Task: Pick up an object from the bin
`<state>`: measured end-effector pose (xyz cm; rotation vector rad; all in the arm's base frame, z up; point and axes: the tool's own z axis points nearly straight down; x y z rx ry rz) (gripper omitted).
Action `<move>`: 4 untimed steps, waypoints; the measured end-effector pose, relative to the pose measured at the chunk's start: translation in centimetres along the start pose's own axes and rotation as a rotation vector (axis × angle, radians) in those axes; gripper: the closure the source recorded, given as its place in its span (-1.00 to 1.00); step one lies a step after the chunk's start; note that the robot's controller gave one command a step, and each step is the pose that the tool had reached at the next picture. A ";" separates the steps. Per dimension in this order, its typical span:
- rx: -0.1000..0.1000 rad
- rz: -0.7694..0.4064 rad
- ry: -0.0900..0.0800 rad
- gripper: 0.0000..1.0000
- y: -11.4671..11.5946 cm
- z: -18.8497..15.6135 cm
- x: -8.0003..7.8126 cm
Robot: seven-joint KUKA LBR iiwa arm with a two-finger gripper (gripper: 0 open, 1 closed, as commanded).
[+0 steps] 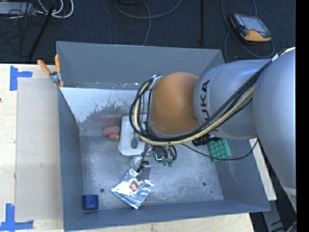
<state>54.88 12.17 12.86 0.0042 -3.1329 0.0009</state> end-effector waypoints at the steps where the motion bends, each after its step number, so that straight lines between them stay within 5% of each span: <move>1: 0.001 -0.492 -0.003 -1.00 0.6 6.1 3.9; 2: 0.001 -0.486 -0.006 1.00 0.5 6.0 3.7; 3: 0.001 -0.481 -0.016 1.00 0.8 -6.4 5.7; 4: 0.004 -0.721 -0.011 1.00 -6.6 -12.2 5.8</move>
Offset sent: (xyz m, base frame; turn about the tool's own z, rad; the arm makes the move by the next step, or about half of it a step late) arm -0.0375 0.0050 -0.0586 -0.4909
